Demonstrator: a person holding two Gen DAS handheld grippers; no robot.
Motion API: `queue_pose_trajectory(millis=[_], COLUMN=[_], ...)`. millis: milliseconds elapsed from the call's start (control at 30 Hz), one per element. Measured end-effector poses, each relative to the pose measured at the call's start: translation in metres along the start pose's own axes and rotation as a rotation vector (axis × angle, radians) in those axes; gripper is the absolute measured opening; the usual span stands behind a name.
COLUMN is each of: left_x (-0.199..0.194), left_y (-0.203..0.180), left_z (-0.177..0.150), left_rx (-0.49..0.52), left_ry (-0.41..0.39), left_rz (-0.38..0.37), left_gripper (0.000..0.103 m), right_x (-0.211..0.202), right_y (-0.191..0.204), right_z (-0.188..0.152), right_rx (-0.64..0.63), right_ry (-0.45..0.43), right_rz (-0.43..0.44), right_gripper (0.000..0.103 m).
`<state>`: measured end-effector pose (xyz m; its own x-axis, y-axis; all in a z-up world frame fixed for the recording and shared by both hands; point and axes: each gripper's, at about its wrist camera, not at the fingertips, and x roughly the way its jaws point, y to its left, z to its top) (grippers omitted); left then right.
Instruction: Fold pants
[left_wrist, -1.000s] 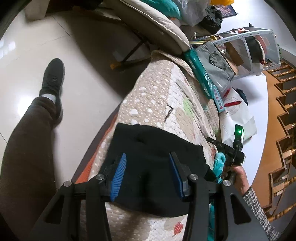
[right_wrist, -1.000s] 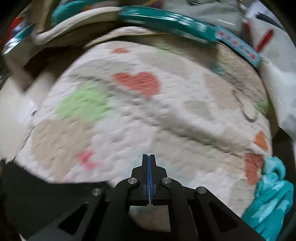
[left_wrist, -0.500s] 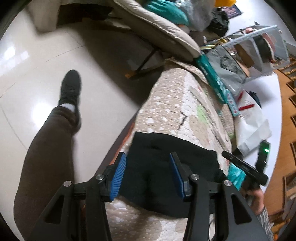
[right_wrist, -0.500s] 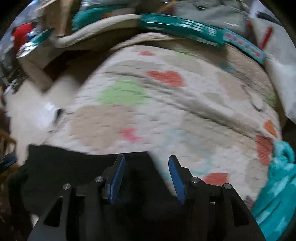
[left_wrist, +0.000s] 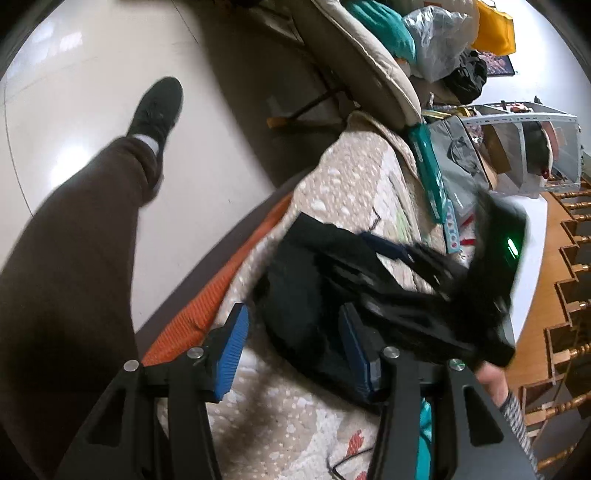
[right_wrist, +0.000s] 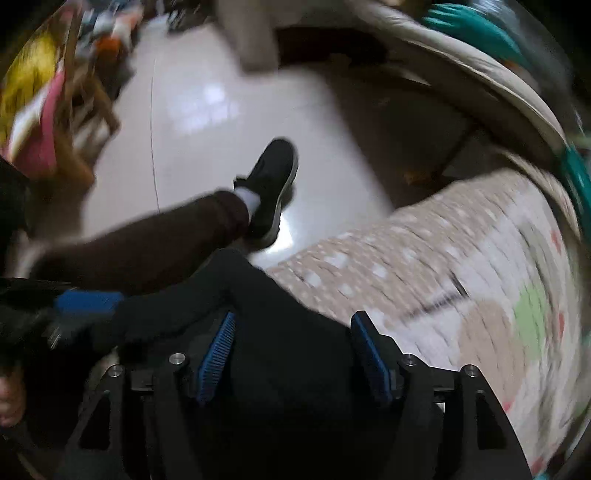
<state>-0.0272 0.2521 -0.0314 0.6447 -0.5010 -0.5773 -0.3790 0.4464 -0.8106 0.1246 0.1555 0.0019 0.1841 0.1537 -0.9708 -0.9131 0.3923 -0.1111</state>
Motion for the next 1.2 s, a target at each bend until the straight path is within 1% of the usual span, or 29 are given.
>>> queue_pose_trajectory(millis=[100, 200, 300, 533, 567, 600, 633, 700, 800, 933, 967, 1067, 1200], left_x=[0.002, 0.001, 0.0, -0.007, -0.008, -0.009, -0.009, -0.009, -0.008, -0.002, 0.001, 0.01, 0.027], left_y=[0.001, 0.004, 0.006, 0.01, 0.009, 0.008, 0.008, 0.006, 0.002, -0.008, -0.011, -0.016, -0.02], left_z=[-0.004, -0.003, -0.003, -0.002, -0.002, -0.003, -0.003, -0.004, -0.007, -0.009, -0.009, -0.004, 0.008], left_rx=[0.0, -0.006, -0.007, -0.031, -0.028, -0.025, -0.021, -0.013, 0.003, 0.036, 0.046, 0.061, 0.06], left_ry=[0.0, 0.005, 0.009, -0.012, -0.016, -0.021, -0.024, -0.025, -0.023, -0.017, -0.015, -0.003, 0.008], left_rz=[0.009, -0.002, -0.019, -0.036, -0.034, -0.031, -0.03, -0.029, -0.029, -0.039, -0.044, -0.09, -0.121], left_gripper=[0.049, 0.049, 0.049, 0.05, 0.05, 0.051, 0.051, 0.052, 0.053, 0.056, 0.057, 0.063, 0.065], right_x=[0.019, 0.024, 0.028, 0.024, 0.022, 0.02, 0.018, 0.013, 0.002, -0.016, -0.019, -0.026, -0.028], right_y=[0.007, 0.007, 0.006, 0.0, -0.001, -0.001, -0.002, -0.009, -0.019, -0.033, -0.034, -0.036, -0.034], right_z=[0.015, 0.025, 0.028, 0.023, 0.022, 0.021, 0.021, 0.02, 0.019, 0.018, 0.018, 0.019, 0.019], right_rx=[-0.034, -0.008, 0.004, 0.036, 0.044, 0.051, 0.063, 0.101, 0.156, 0.224, 0.232, 0.24, 0.24], right_ry=[0.046, 0.056, 0.07, 0.108, 0.106, 0.104, 0.099, 0.086, 0.047, -0.009, -0.018, -0.034, -0.041], right_rz=[-0.013, 0.011, 0.013, 0.087, 0.099, 0.112, 0.121, 0.13, 0.14, 0.155, 0.158, 0.162, 0.165], right_gripper=[0.07, 0.07, 0.07, 0.07, 0.062, 0.042, 0.036, 0.028, 0.024, 0.024, 0.024, 0.024, 0.024])
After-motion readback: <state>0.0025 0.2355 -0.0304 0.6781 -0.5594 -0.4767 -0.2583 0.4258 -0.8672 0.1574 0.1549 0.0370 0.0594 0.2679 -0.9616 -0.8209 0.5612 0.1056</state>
